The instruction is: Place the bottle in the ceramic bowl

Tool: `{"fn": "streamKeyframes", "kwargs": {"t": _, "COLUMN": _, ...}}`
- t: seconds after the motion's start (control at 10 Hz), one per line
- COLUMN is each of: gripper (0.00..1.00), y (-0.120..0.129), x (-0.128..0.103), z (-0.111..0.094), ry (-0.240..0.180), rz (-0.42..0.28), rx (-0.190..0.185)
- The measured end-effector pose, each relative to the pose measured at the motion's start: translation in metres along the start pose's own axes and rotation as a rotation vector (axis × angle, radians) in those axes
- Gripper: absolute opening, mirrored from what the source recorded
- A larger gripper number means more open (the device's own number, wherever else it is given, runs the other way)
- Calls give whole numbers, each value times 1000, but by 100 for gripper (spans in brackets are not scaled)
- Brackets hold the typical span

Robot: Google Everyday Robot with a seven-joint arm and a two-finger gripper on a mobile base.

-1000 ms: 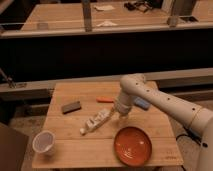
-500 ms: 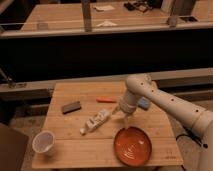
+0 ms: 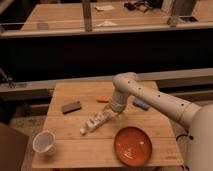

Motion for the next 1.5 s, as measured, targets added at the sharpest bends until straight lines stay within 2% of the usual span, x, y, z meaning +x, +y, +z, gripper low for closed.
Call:
{"fn": "streamKeyframes", "kwargs": {"t": 0.2, "gripper": 80, "y": 5, "x": 11, "z": -4, "ry": -3, "rz": -5, "rx": -11}}
{"fn": "streamKeyframes", "kwargs": {"t": 0.3, "gripper": 80, "y": 8, "x": 12, "z": 2, "ry": -3, "rz": -7, "rx": -15}}
{"fn": "streamKeyframes", "kwargs": {"t": 0.7, "gripper": 80, "y": -17, "x": -13, "z": 26, "ry": -2, "rz": -8, "rx": -24}}
{"fn": "streamKeyframes", "kwargs": {"t": 1.0, "gripper": 80, "y": -11, "x": -10, "z": 37, "ry": -7, "rz": -22, "rx": -28}}
{"fn": "streamKeyframes", "kwargs": {"t": 1.5, "gripper": 80, "y": -23, "x": -11, "z": 54, "ry": -17, "rz": -15, "rx": -30}}
